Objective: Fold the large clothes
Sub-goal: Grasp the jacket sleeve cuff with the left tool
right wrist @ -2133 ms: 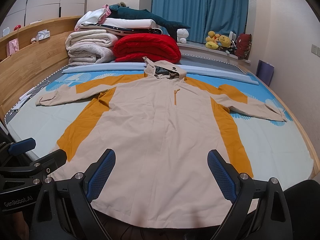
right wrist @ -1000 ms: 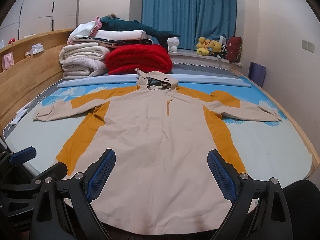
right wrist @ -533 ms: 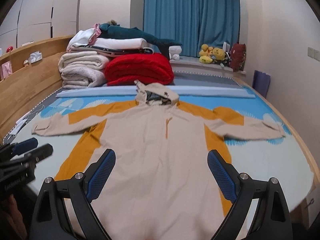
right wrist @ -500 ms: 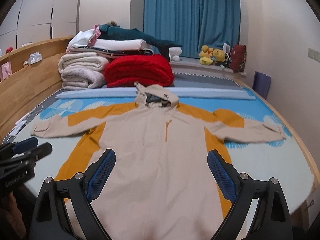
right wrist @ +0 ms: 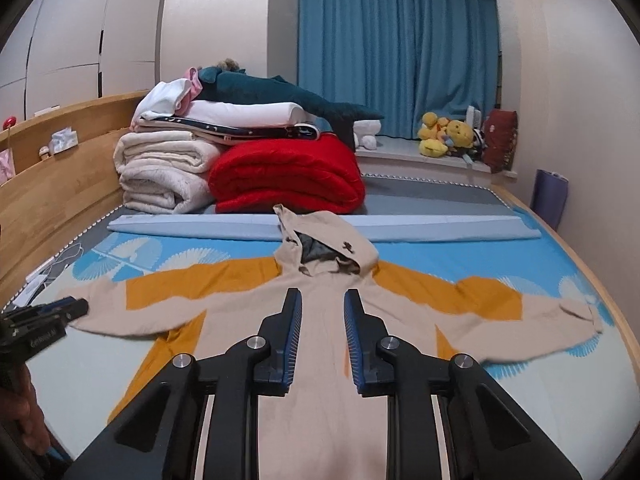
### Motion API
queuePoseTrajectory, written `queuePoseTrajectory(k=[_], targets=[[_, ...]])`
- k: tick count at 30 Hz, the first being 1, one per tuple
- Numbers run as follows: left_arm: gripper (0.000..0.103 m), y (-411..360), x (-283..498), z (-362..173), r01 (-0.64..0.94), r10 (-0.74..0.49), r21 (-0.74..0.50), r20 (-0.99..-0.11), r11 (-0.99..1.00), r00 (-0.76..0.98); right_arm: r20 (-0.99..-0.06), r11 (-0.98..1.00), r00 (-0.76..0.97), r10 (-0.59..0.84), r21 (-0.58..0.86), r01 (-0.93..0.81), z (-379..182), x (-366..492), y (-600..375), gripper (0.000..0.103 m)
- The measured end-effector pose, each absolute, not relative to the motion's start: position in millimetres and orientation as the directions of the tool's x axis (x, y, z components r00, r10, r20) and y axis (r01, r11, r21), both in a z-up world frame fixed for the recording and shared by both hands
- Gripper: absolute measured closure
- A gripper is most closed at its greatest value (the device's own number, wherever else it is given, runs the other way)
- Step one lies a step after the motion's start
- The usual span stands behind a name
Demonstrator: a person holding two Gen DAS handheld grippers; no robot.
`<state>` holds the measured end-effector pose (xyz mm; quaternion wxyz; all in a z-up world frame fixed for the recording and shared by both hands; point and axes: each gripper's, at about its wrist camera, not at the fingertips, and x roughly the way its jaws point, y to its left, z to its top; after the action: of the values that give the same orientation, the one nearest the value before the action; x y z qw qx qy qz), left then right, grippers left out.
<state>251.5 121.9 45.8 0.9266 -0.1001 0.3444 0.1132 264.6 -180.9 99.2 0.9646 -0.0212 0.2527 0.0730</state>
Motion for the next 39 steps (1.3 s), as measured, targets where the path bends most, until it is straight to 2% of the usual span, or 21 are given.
queuePoseTrajectory(k=[4, 7, 10, 12, 15, 19, 23, 25, 26, 27, 28, 31, 39], targets=[[0.083, 153.4, 271.2, 39.4, -0.342, 0.187, -0.107, -0.667, 0.934, 0.721, -0.457, 0.981, 0.878, 0.141, -0.055, -0.186, 105.6, 295.3, -164.1, 0.079], [0.083, 177.4, 283.6, 24.1, -0.377, 0.212, -0.101, -0.684, 0.921, 0.698, -0.473, 0.976, 0.866, 0.162, -0.055, -0.213, 100.6, 316.3, -151.0, 0.076], [0.083, 202.7, 294.7, -2.6, -0.400, 0.226, -0.081, -0.716, 0.913, 0.661, -0.503, 0.969, 0.842, 0.195, -0.032, -0.243, 80.0, 334.6, -146.5, 0.064], [0.083, 215.9, 299.6, -17.0, -0.420, 0.240, -0.063, -0.741, 0.905, 0.627, -0.524, 0.969, 0.826, 0.208, -0.004, -0.247, 62.6, 342.0, -148.6, 0.052], [0.083, 247.6, 307.6, -37.9, -0.469, 0.260, -0.054, -0.774, 0.881, 0.577, -0.586, 0.972, 0.785, 0.199, 0.019, -0.233, 38.4, 359.8, -149.6, 0.046], [0.080, 304.2, 313.2, -66.8, -0.586, 0.329, -0.026, -0.807, 0.810, 0.491, -0.584, 0.984, 0.796, 0.156, 0.027, -0.174, 27.2, 374.6, -156.0, 0.043], [0.080, 357.9, 310.0, -91.6, -0.677, 0.350, -0.032, -0.838, 0.735, 0.419, -0.584, 0.984, 0.795, 0.166, 0.041, -0.175, 22.1, 382.9, -157.9, 0.044], [0.077, 385.0, 307.1, -103.4, -0.717, 0.373, -0.017, -0.845, 0.697, 0.382, -0.579, 0.983, 0.796, 0.173, 0.049, -0.178, 18.4, 384.3, -158.0, 0.060], [0.073, 395.0, 306.2, -107.6, -0.731, 0.382, -0.012, -0.847, 0.682, 0.371, -0.580, 0.983, 0.796, 0.175, 0.054, -0.177, 17.0, 385.3, -158.2, 0.080], [0.069, 408.2, 304.4, -113.5, -0.752, 0.391, -0.011, -0.849, 0.659, 0.356, -0.585, 0.982, 0.791, 0.179, 0.061, -0.177, 14.2, 386.5, -158.4, 0.085], [0.061, 416.3, 303.3, -117.4, -0.765, 0.394, -0.016, -0.850, 0.644, 0.349, -0.589, 0.982, 0.788, 0.179, 0.063, -0.175, 11.8, 387.7, -158.3, 0.085], [0.053, 445.4, 298.0, -132.5, -0.812, 0.403, -0.034, -0.856, 0.582, 0.324, -0.599, 0.981, 0.781, 0.177, 0.049, -0.185, 6.5, 392.5, -153.1, 0.085], [0.051, 490.3, 300.7, -163.7, -0.845, 0.395, -0.018, -0.879, 0.534, 0.268, -0.674, 0.975, 0.714, 0.188, 0.038, -0.221, -20.1, 408.9, -138.2, 0.080]])
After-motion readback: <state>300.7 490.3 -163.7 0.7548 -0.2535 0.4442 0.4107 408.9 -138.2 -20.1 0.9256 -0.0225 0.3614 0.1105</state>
